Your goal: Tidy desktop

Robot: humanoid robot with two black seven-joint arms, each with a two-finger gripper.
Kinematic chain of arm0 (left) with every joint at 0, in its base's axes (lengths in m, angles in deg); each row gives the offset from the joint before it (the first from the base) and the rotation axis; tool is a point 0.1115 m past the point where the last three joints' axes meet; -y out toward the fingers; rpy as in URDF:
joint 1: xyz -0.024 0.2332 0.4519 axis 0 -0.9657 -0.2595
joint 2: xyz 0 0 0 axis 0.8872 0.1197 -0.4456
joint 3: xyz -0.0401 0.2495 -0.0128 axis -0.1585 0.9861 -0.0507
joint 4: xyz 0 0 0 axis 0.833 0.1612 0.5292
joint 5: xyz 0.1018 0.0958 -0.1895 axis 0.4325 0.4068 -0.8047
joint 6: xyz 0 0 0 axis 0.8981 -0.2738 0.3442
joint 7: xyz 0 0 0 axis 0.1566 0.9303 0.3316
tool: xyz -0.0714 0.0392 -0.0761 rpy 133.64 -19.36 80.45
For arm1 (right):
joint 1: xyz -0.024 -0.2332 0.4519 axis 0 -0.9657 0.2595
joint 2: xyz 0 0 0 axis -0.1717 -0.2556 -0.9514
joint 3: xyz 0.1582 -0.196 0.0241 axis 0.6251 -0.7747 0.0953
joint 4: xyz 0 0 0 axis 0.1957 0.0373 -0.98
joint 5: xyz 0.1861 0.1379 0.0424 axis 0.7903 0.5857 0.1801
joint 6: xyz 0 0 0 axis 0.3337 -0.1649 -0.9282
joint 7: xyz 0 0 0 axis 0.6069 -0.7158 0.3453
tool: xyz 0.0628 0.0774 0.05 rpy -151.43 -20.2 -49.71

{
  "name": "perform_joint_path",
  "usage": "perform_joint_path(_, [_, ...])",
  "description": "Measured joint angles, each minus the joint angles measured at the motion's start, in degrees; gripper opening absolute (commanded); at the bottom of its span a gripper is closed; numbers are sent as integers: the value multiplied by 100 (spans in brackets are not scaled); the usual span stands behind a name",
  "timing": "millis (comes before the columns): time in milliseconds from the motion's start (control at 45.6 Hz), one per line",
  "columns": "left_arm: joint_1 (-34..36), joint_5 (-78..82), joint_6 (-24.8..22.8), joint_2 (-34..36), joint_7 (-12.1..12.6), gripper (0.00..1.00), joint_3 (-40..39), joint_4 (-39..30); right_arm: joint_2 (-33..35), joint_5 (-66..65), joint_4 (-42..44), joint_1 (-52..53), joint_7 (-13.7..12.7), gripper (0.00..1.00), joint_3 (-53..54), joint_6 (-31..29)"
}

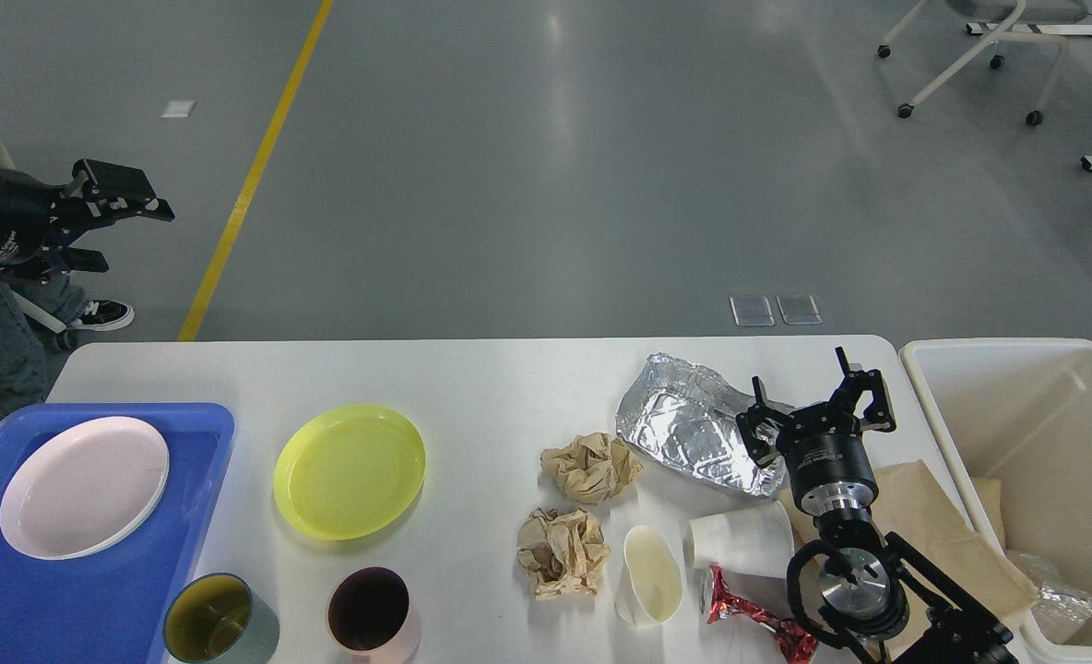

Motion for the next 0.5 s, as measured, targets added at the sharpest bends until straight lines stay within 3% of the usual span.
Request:
perform_joint_path(132, [1291,5,-317,-307,-8,97,1054,-991,0,0,0,0,0,100,0,0])
perform_joint_path(307, [2109,24,-1667,-1097,2,97,1393,-1136,0,0,0,0,0,100,0,0])
perform_joint_path(504, [2683,47,-1920,-1680,-6,96,1643,-1320,0,0,2,-1,0,100,0,0])
